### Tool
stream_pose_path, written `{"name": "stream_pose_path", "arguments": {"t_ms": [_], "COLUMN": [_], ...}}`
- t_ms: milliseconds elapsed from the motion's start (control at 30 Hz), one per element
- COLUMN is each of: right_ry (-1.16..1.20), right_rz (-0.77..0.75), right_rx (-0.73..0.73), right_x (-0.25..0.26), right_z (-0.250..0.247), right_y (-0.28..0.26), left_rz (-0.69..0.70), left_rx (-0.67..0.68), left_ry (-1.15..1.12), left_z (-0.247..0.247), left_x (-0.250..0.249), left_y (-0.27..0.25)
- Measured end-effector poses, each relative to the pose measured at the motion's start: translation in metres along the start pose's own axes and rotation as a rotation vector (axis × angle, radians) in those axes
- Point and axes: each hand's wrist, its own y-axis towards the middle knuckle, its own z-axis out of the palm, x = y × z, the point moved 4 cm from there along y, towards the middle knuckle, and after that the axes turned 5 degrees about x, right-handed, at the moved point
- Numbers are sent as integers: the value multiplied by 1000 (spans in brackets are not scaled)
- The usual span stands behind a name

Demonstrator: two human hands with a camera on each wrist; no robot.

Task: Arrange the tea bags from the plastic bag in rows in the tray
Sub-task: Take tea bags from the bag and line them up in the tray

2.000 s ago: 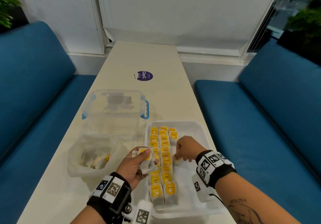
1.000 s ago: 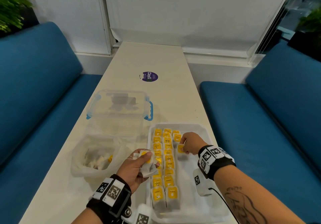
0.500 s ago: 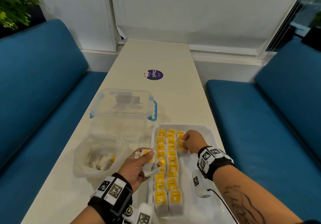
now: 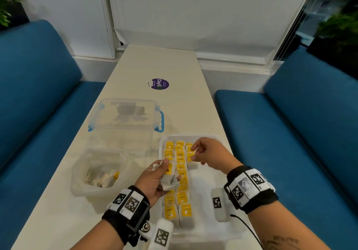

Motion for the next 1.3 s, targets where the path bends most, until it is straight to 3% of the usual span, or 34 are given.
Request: {"name": "stream_pose_path", "arguments": {"t_ms": [167, 433, 600, 867, 1067, 1300], "right_ry": [-32, 67, 81, -9, 31, 46], "right_rz": [-50, -80, -58, -54, -122, -145], "right_rx": [97, -36, 49, 39, -109, -250], "right_x": [22, 16, 22, 25, 24, 17], "right_z": [31, 49, 57, 67, 57, 30], "right_y": [-19, -22, -26, -22, -21, -14], "left_rz": [-5, -37, -46, -61, -42, -76], "left_rx": [37, 11, -46, -26, 180, 91], "left_ry": [34, -60, -20, -5, -79, 68], "left_z": [4, 1, -7, -4, 5, 0], "left_x": [7, 12, 15, 18, 9, 10], "left_y": [2, 0, -1, -1, -9, -6]}}
